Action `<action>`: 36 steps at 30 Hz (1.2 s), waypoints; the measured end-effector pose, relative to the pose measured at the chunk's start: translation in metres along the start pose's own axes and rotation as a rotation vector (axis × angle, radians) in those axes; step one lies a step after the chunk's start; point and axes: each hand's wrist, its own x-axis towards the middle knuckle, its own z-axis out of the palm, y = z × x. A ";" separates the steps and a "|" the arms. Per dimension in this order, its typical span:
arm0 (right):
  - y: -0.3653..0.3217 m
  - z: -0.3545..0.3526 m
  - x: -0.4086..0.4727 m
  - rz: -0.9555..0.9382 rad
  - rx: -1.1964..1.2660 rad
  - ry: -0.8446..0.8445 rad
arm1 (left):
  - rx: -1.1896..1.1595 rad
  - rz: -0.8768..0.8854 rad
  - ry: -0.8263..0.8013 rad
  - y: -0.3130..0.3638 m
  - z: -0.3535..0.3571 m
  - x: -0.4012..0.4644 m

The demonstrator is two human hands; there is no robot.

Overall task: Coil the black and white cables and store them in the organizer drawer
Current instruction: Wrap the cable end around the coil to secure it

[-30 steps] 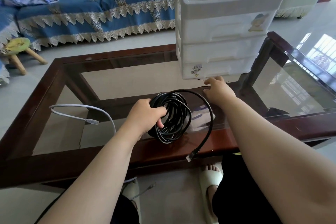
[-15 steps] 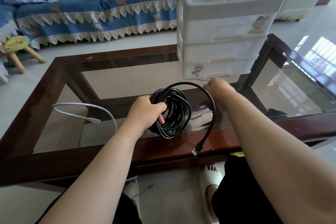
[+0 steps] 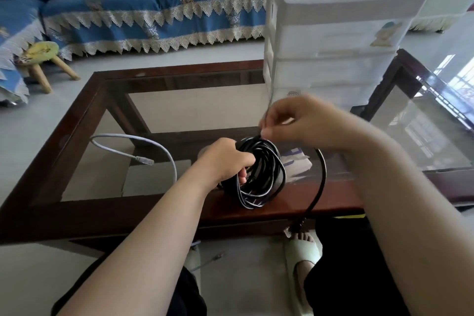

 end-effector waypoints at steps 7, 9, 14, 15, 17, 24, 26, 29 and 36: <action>0.019 0.032 0.022 -0.007 -0.047 -0.120 | -0.173 -0.003 -0.178 0.003 0.001 -0.010; 0.023 0.034 0.022 -0.020 -0.037 -0.124 | -0.194 0.014 -0.195 0.000 0.000 -0.011; 0.025 0.034 0.019 0.043 -0.053 -0.196 | -0.170 0.046 -0.216 -0.001 -0.003 -0.016; 0.025 0.033 0.018 0.055 -0.135 -0.235 | -0.164 0.046 -0.221 -0.002 -0.003 -0.016; 0.023 0.035 0.015 0.052 -0.261 -0.311 | -0.157 0.045 -0.233 -0.003 -0.002 -0.019; 0.020 0.034 0.015 0.047 -0.206 -0.306 | -0.334 -0.036 -0.229 -0.003 0.002 -0.022; 0.020 0.034 0.015 0.044 -0.154 -0.274 | -0.384 -0.044 -0.228 -0.003 0.002 -0.021; 0.023 0.038 0.014 0.032 -0.113 -0.221 | -0.416 -0.038 -0.261 -0.005 -0.001 -0.020; 0.025 0.045 0.011 0.004 -0.118 -0.154 | -0.521 0.004 -0.433 -0.003 -0.010 -0.025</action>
